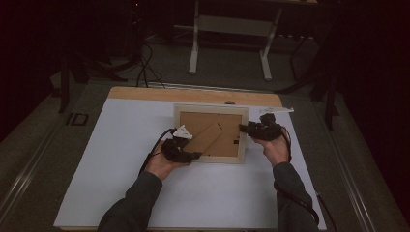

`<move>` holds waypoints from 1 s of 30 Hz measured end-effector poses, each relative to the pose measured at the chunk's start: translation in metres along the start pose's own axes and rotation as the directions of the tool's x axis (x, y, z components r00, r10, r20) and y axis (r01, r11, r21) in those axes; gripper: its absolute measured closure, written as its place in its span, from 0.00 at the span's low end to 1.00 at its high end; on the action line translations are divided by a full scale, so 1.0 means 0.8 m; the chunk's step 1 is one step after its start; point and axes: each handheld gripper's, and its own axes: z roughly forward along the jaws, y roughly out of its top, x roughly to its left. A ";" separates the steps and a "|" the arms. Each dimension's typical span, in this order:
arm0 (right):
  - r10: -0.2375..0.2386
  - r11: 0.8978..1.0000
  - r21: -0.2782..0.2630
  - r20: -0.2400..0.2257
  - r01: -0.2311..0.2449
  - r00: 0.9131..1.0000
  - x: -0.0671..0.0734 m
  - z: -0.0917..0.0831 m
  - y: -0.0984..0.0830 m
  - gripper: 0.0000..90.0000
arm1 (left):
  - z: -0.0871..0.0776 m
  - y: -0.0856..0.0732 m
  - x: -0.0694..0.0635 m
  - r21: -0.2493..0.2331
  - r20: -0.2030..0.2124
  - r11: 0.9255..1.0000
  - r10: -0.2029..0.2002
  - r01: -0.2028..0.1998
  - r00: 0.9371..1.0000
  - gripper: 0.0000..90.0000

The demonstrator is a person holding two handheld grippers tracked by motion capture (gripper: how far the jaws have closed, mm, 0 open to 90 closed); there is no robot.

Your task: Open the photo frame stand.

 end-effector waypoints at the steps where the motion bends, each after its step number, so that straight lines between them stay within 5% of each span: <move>1: -0.002 1.000 -0.003 0.001 0.002 1.000 0.000 0.000 0.000 0.66 | 0.000 0.001 0.000 0.002 -0.002 1.000 0.000 0.000 1.000 0.70; 20: 0.006 0.999 -0.036 0.018 -0.005 1.000 0.004 -0.005 0.003 0.68 | 0.001 0.008 -0.002 0.007 -0.048 0.999 0.034 -0.034 0.998 0.72; 30: -0.030 0.998 -0.062 0.029 0.032 0.999 0.012 -0.009 0.007 0.69 | 0.000 0.008 0.000 0.012 -0.067 0.999 0.041 -0.041 0.997 0.76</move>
